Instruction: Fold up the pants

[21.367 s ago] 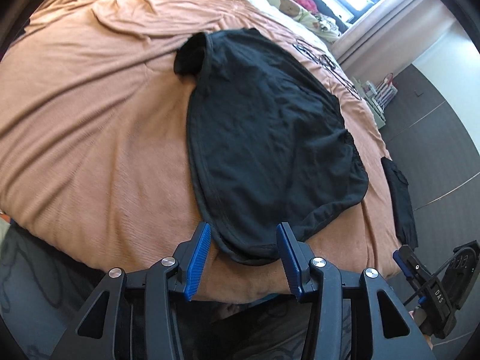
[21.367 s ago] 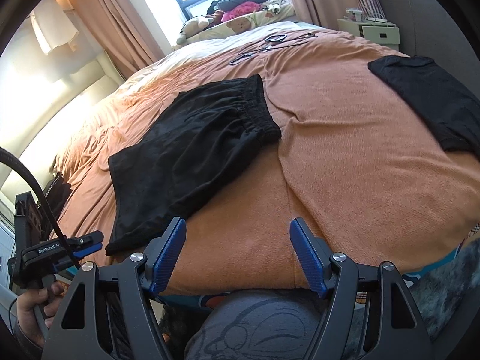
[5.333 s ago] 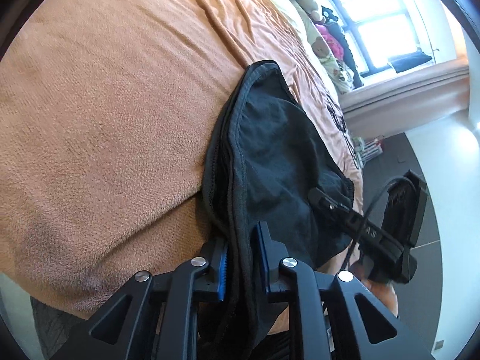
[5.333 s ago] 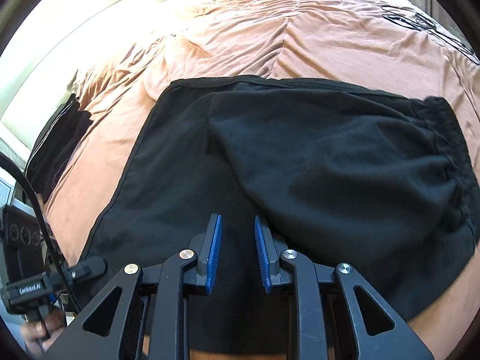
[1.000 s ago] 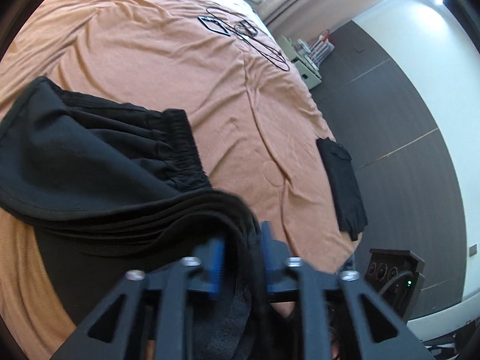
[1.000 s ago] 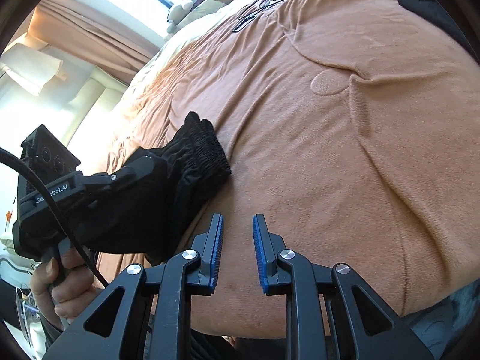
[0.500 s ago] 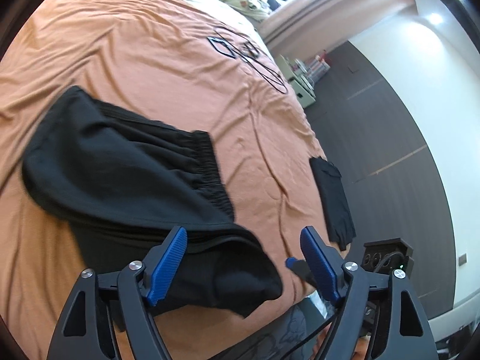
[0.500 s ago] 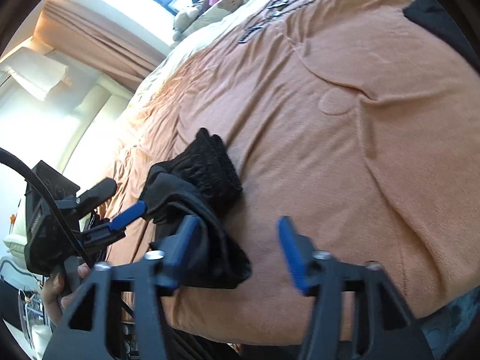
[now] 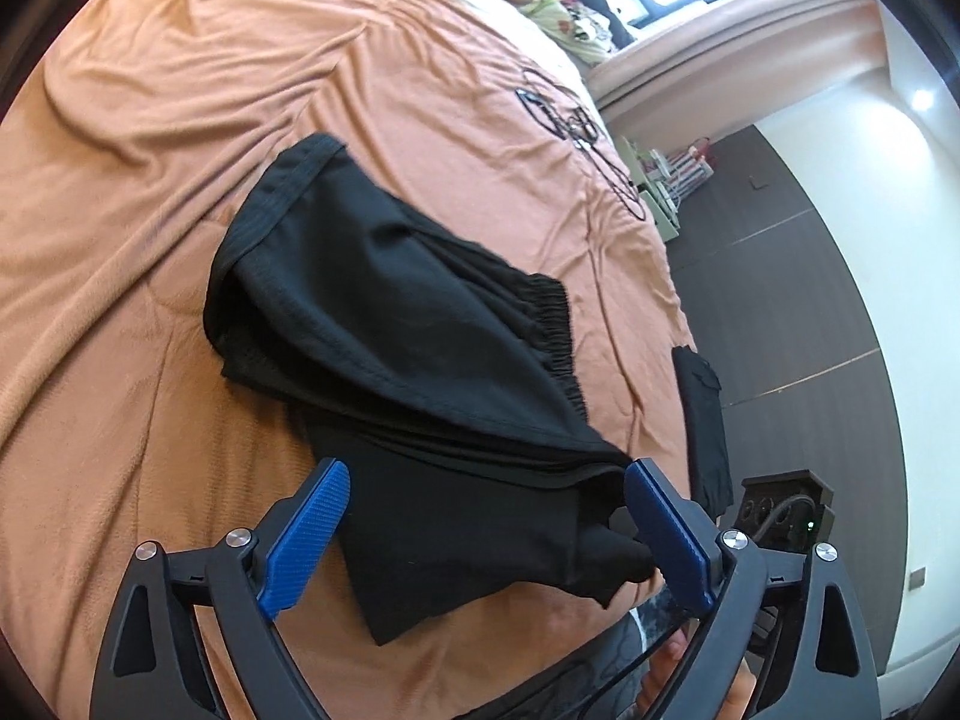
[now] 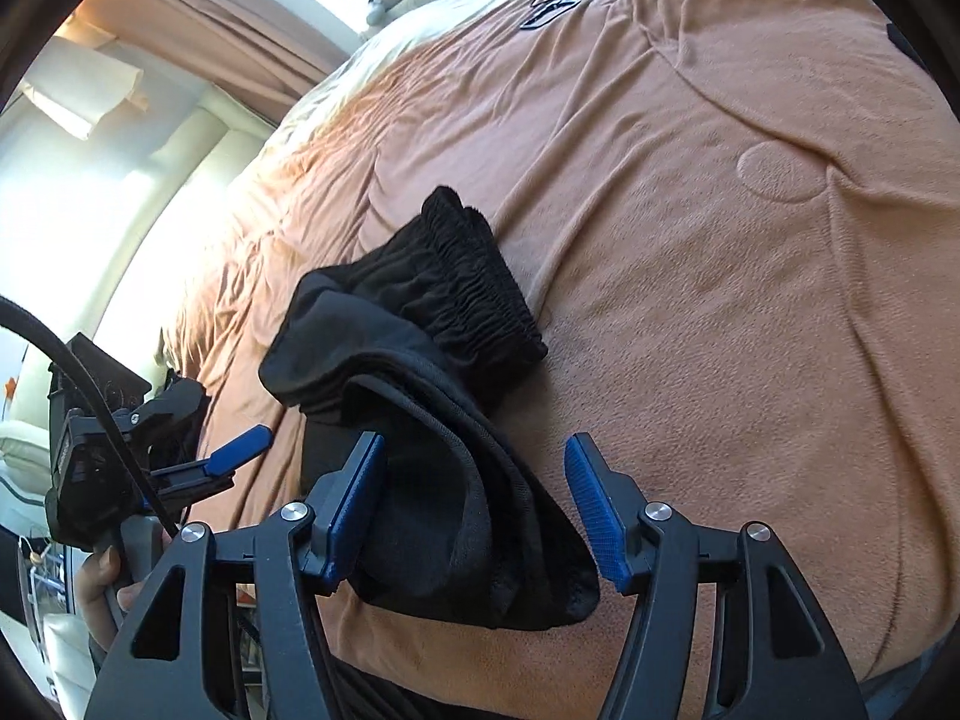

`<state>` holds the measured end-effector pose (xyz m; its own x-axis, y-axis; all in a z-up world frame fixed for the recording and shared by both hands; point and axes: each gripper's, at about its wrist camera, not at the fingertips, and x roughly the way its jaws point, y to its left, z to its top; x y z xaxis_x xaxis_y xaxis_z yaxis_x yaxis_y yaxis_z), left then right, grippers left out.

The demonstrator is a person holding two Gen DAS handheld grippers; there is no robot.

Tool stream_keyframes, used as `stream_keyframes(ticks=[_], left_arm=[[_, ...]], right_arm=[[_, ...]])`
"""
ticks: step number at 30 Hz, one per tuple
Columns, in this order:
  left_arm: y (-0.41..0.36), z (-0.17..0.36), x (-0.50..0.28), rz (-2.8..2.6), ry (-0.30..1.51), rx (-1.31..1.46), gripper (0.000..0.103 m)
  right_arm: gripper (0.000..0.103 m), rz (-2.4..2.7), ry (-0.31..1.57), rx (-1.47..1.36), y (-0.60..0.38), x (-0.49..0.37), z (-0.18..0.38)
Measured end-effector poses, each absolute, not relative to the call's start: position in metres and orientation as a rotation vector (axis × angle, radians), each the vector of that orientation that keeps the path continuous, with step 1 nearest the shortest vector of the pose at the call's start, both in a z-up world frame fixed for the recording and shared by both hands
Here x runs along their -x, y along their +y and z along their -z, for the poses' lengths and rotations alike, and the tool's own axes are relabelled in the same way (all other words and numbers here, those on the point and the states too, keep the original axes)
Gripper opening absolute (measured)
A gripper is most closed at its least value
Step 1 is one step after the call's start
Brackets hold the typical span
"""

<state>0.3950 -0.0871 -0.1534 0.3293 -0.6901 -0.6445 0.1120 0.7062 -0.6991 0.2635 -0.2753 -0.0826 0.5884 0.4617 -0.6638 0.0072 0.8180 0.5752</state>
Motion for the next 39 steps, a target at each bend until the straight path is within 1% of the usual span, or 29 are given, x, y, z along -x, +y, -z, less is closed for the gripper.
stream_keyframes(ticks=[13, 19, 21, 22, 24, 25, 26, 27, 29, 30, 31, 33, 34, 35, 36, 39], left_arm=[[-0.084, 0.196, -0.423, 0.481, 1.162, 0.624, 0.095], [-0.071, 0.189, -0.435, 0.430, 1.099, 0.635, 0.094], [-0.065, 0.179, -0.435, 0.425, 1.060, 0.643, 0.090], [-0.063, 0.175, -0.435, 0.418, 1.045, 0.637, 0.088], [-0.059, 0.167, -0.437, 0.405, 1.017, 0.619, 0.079], [-0.059, 0.164, -0.437, 0.398, 1.009, 0.609, 0.069], [-0.058, 0.161, -0.438, 0.391, 1.006, 0.601, 0.060], [-0.058, 0.158, -0.439, 0.385, 1.003, 0.595, 0.055], [-0.059, 0.151, -0.444, 0.378, 0.998, 0.587, 0.035], [-0.060, 0.147, -0.447, 0.376, 0.997, 0.577, 0.029], [-0.061, 0.144, -0.449, 0.375, 0.996, 0.572, 0.020], [-0.065, 0.135, -0.456, 0.378, 0.984, 0.562, 0.013], [-0.067, 0.130, -0.458, 0.380, 0.977, 0.556, 0.011], [-0.070, 0.125, -0.462, 0.387, 0.965, 0.547, 0.011], [-0.074, 0.120, -0.466, 0.394, 0.958, 0.540, 0.010], [-0.085, 0.111, -0.478, 0.411, 0.948, 0.520, 0.009]], right_arm=[[0.060, -0.285, 0.936, -0.555, -0.270, -0.271, 0.087], [0.060, -0.289, 0.935, -0.549, -0.270, -0.272, 0.091], [0.060, -0.282, 0.930, -0.544, -0.271, -0.271, 0.091], [0.060, -0.283, 0.928, -0.542, -0.271, -0.270, 0.091], [0.060, -0.284, 0.927, -0.538, -0.273, -0.268, 0.092], [0.060, -0.285, 0.927, -0.539, -0.273, -0.267, 0.093], [0.056, -0.287, 0.926, -0.540, -0.274, -0.266, 0.094], [0.052, -0.292, 0.928, -0.542, -0.275, -0.265, 0.095], [0.048, -0.298, 0.929, -0.544, -0.276, -0.263, 0.097], [0.041, -0.302, 0.929, -0.542, -0.276, -0.262, 0.097], [0.037, -0.311, 0.930, -0.537, -0.276, -0.261, 0.098], [0.023, -0.319, 0.929, -0.527, -0.277, -0.259, 0.098], [0.020, -0.326, 0.925, -0.524, -0.277, -0.257, 0.098], [0.013, -0.338, 0.919, -0.521, -0.277, -0.256, 0.097], [0.010, -0.346, 0.913, -0.520, -0.277, -0.255, 0.096], [0.005, -0.370, 0.892, -0.509, -0.277, -0.252, 0.093]])
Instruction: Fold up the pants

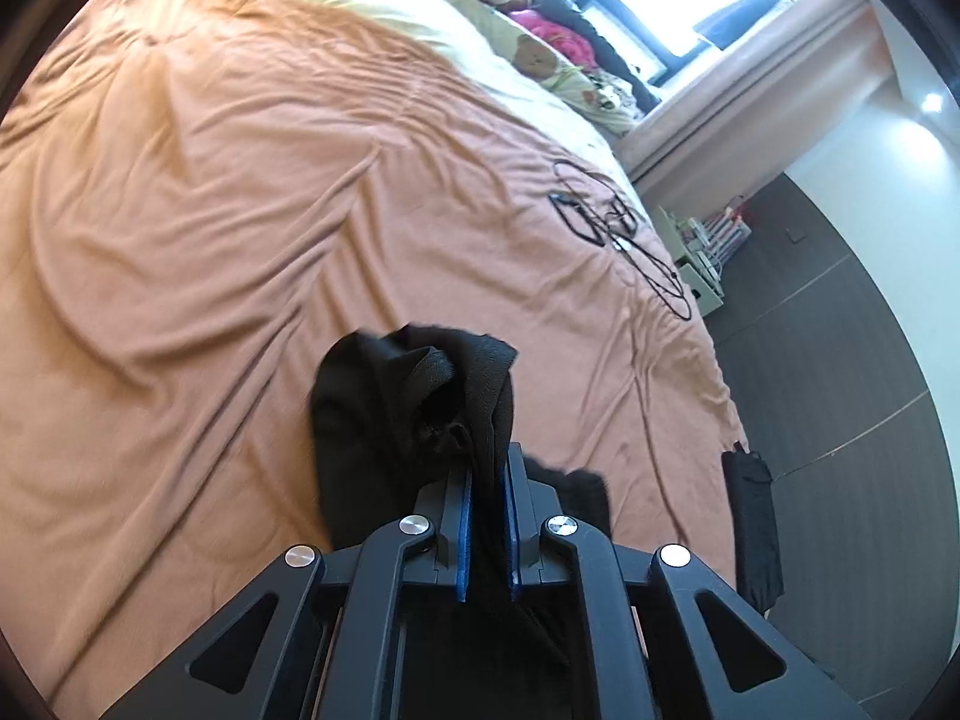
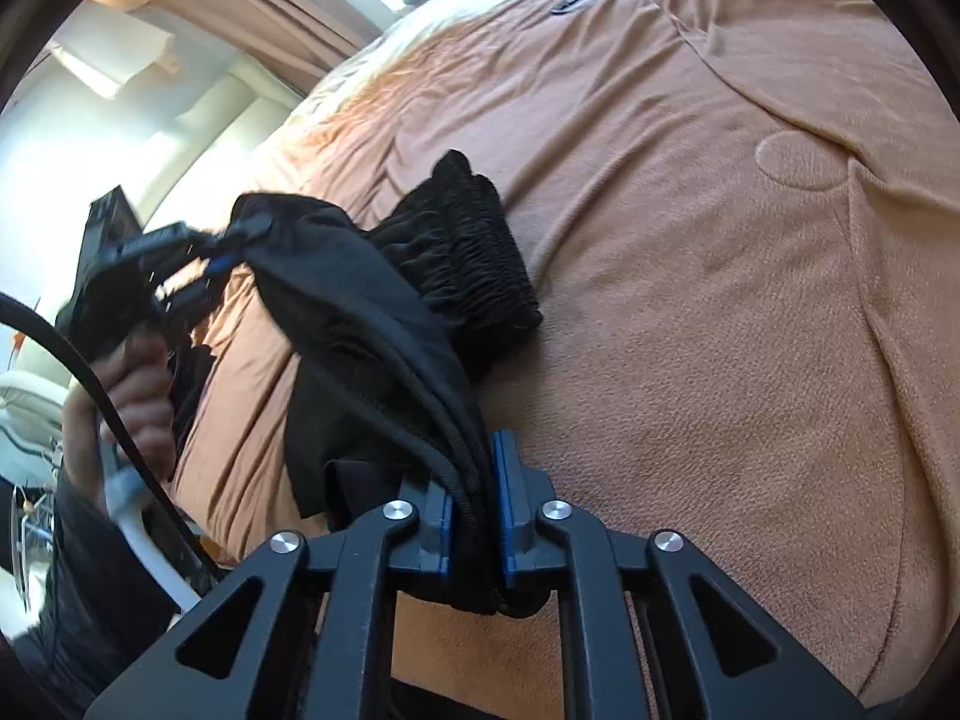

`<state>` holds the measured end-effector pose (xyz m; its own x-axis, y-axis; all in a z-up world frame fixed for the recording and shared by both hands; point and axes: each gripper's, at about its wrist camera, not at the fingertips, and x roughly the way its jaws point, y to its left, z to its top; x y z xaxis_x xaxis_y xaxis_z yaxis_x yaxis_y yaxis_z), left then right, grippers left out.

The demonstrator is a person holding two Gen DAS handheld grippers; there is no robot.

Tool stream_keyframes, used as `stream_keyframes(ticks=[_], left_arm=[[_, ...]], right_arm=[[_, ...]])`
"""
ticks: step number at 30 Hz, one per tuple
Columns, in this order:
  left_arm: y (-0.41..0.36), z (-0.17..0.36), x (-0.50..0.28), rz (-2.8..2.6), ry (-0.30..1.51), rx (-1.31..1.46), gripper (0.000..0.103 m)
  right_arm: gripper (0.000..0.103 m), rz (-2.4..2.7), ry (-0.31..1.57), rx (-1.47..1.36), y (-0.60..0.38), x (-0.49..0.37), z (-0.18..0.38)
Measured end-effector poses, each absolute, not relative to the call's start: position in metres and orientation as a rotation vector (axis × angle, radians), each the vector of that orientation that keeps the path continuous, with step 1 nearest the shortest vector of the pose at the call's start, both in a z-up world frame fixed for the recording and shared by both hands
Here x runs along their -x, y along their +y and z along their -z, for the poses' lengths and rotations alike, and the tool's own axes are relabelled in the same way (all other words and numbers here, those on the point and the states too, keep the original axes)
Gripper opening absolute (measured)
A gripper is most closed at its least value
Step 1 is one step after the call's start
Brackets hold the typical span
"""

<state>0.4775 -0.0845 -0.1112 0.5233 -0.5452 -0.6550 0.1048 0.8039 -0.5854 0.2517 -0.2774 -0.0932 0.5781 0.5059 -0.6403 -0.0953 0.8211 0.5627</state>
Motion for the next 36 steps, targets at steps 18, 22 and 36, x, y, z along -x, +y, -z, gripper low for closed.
stream_keyframes(ticks=[18, 22, 36], left_arm=[[-0.175, 0.108, -0.541, 0.530, 1.008, 0.364, 0.010], [-0.176, 0.111, -0.540, 0.536, 1.020, 0.356, 0.042], [-0.101, 0.135, -0.489, 0.430, 1.053, 0.422, 0.055]], right_arm=[[0.003, -0.420, 0.889, -0.545, -0.283, -0.246, 0.102], [0.003, -0.410, 0.904, -0.574, -0.286, -0.245, 0.108], [0.003, -0.403, 0.924, -0.594, -0.290, -0.245, 0.109]])
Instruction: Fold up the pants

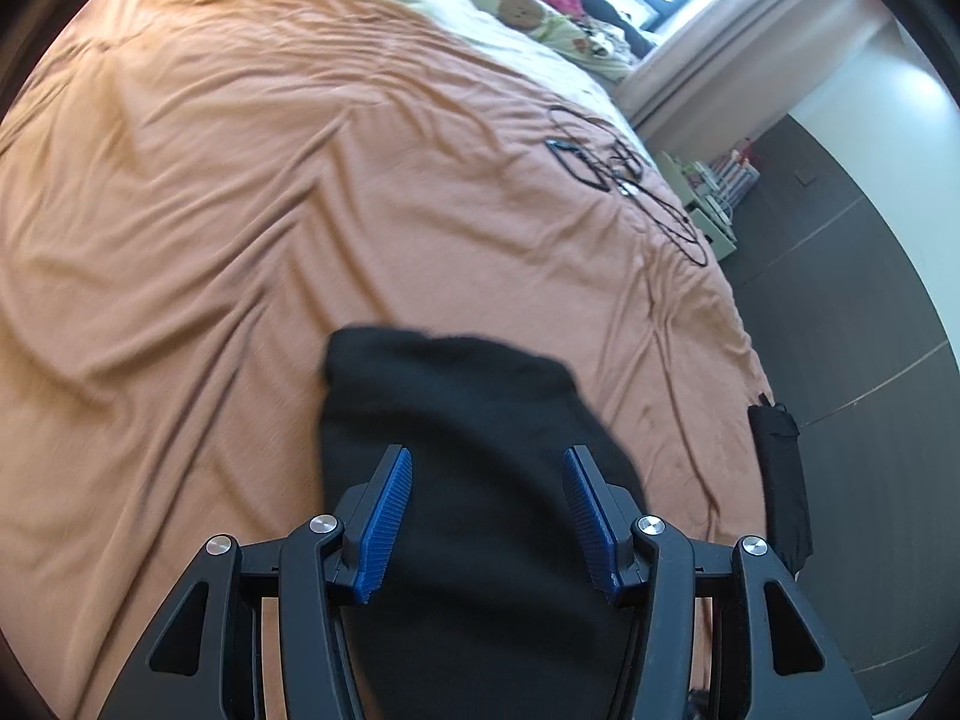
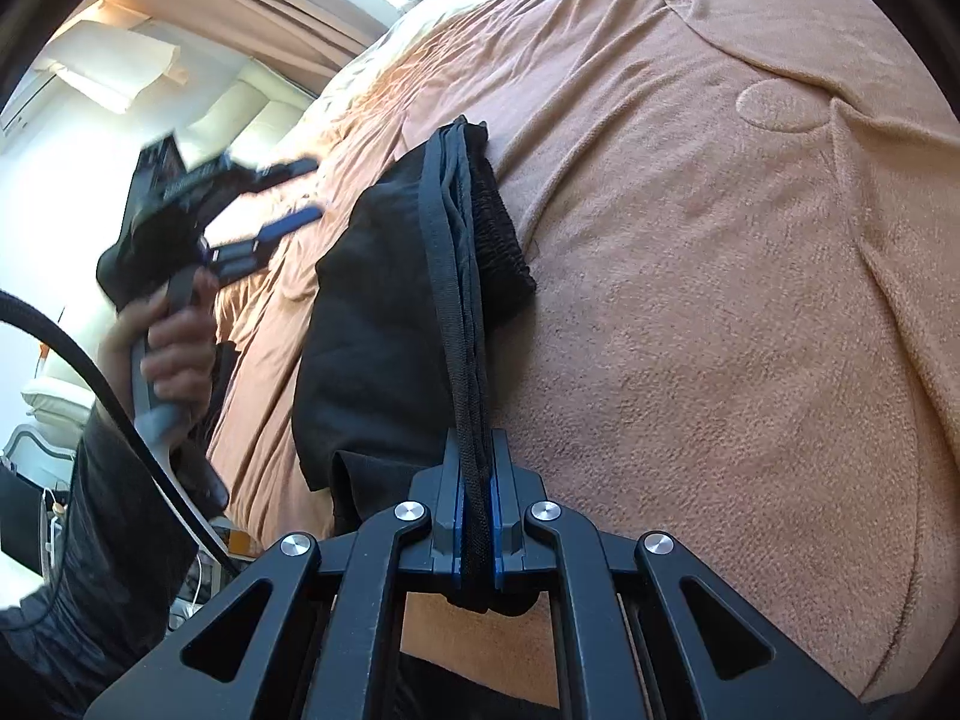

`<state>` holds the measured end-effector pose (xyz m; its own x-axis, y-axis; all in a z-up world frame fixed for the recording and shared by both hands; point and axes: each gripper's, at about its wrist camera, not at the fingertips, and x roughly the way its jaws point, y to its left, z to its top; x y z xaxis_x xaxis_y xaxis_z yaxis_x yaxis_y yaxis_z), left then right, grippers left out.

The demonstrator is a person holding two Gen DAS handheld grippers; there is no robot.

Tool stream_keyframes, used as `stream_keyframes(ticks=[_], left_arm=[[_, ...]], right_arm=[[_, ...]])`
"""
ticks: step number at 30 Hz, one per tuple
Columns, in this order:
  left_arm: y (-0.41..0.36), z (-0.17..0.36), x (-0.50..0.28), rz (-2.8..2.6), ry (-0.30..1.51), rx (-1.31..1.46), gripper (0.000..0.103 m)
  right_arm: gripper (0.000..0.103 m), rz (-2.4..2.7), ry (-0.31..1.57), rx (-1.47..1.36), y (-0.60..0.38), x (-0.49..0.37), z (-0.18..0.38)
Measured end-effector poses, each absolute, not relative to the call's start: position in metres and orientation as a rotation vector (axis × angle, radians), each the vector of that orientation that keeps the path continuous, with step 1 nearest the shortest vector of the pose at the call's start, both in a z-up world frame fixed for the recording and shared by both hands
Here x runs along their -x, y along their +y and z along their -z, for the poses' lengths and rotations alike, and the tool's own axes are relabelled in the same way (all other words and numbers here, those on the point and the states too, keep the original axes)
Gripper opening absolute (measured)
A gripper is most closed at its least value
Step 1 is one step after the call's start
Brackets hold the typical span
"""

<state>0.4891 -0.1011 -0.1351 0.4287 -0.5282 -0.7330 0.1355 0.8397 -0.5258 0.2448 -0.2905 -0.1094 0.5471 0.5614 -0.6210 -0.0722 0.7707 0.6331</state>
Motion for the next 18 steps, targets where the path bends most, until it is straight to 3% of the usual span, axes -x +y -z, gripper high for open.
stream_keyframes(ticks=[7, 11, 18], left_arm=[[-0.077, 0.160, -0.459, 0.413, 1.098, 0.491, 0.055], [-0.073, 0.171, -0.442, 0.425, 1.119, 0.516, 0.055], [-0.076, 0.188, -0.421, 0.455, 1.158, 0.565, 0.055]], right_arm=[[0.008, -0.366, 0.948, -0.577, -0.293, -0.246, 0.100], [0.041, -0.354, 0.920, -0.580, -0.299, -0.245, 0.090], [0.043, -0.368, 0.893, -0.544, -0.297, -0.265, 0.080]])
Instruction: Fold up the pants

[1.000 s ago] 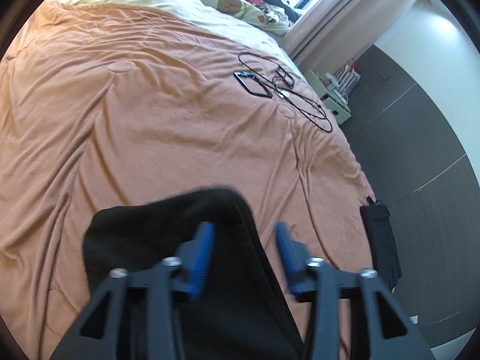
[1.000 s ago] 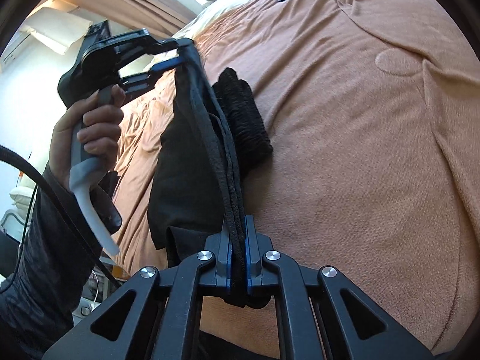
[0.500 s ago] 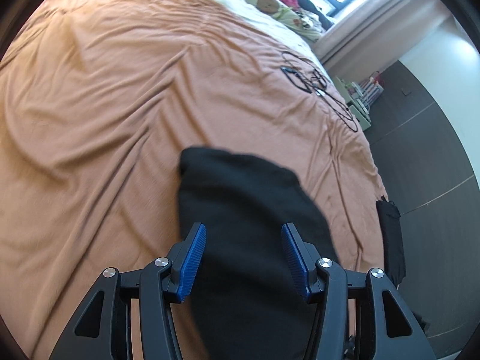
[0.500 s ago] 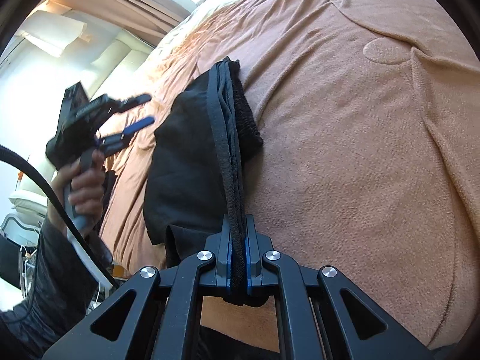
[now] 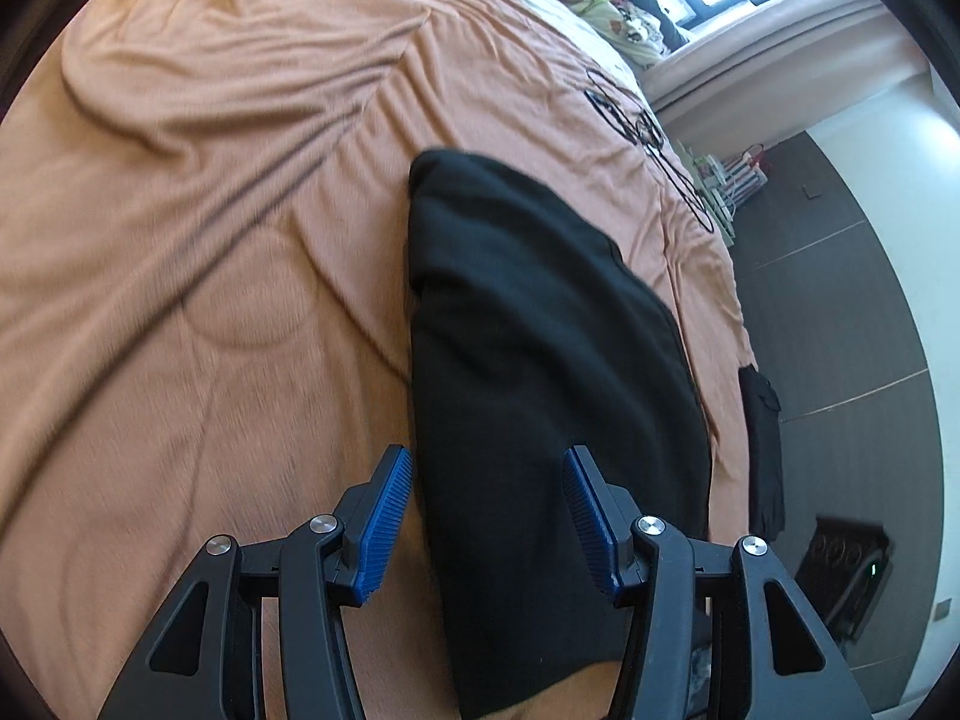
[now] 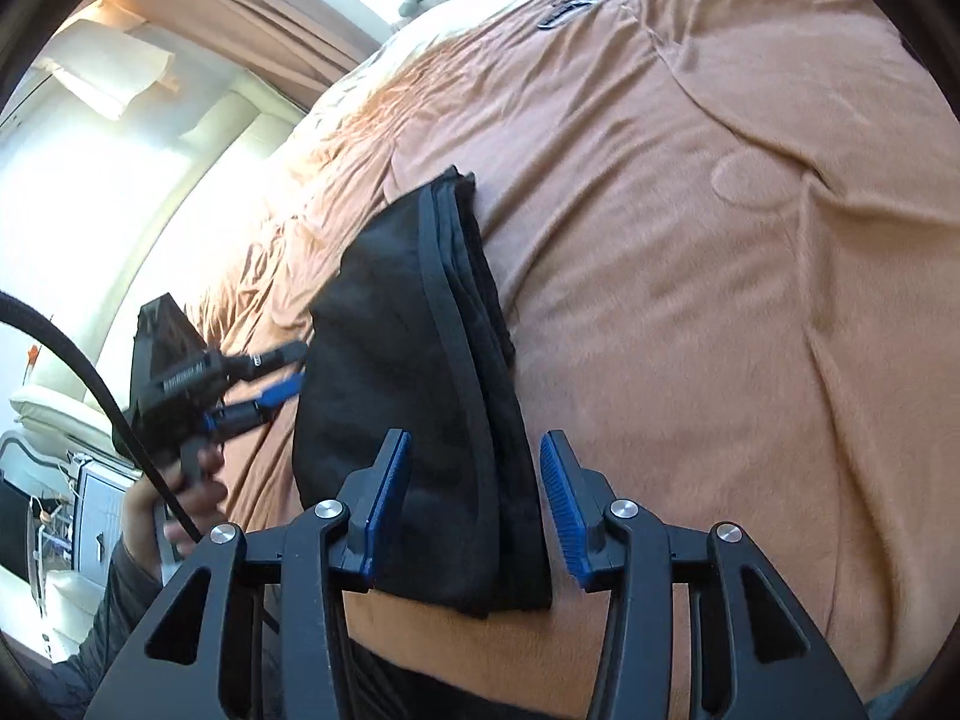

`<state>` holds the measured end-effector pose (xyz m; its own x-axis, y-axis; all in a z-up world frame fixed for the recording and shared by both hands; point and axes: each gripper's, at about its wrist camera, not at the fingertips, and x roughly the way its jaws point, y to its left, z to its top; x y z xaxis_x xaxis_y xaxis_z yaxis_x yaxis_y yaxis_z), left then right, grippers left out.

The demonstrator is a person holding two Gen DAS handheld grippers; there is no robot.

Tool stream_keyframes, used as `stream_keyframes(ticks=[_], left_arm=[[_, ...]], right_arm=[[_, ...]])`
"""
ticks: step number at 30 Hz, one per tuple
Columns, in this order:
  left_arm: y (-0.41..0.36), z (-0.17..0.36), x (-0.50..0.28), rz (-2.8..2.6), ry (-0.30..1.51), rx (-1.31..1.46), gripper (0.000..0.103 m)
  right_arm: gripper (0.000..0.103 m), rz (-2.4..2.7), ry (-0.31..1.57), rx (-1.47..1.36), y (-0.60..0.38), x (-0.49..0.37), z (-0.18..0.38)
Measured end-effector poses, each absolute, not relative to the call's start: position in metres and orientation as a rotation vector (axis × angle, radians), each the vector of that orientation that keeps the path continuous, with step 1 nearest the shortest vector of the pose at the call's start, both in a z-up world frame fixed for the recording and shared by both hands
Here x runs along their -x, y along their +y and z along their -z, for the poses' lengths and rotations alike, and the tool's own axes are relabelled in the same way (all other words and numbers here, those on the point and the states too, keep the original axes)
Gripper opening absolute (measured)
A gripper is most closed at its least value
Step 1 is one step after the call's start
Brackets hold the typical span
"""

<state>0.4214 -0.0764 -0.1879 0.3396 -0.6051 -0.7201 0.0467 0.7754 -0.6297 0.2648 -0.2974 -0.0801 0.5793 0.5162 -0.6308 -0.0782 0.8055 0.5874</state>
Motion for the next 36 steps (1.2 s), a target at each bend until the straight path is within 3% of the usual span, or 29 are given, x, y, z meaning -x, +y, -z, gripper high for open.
stream_keyframes(ticks=[15, 18, 19, 20, 36], left_arm=[[-0.077, 0.209, -0.388, 0.512, 1.197, 0.686, 0.052], [-0.079, 0.210, -0.379, 0.512, 1.196, 0.673, 0.033], [-0.079, 0.209, -0.377, 0.516, 1.190, 0.668, 0.022], [-0.079, 0.207, -0.376, 0.523, 1.185, 0.665, 0.019], [-0.019, 0.175, -0.352, 0.464, 1.143, 0.630, 0.016]], right_arm=[[0.043, -0.451, 0.952, -0.480, -0.274, -0.337, 0.104], [0.043, -0.447, 0.949, -0.466, -0.269, -0.341, 0.104], [0.043, -0.448, 0.947, -0.465, -0.268, -0.342, 0.104], [0.043, -0.449, 0.944, -0.463, -0.267, -0.341, 0.104], [0.033, -0.511, 1.002, -0.441, -0.219, -0.317, 0.101]])
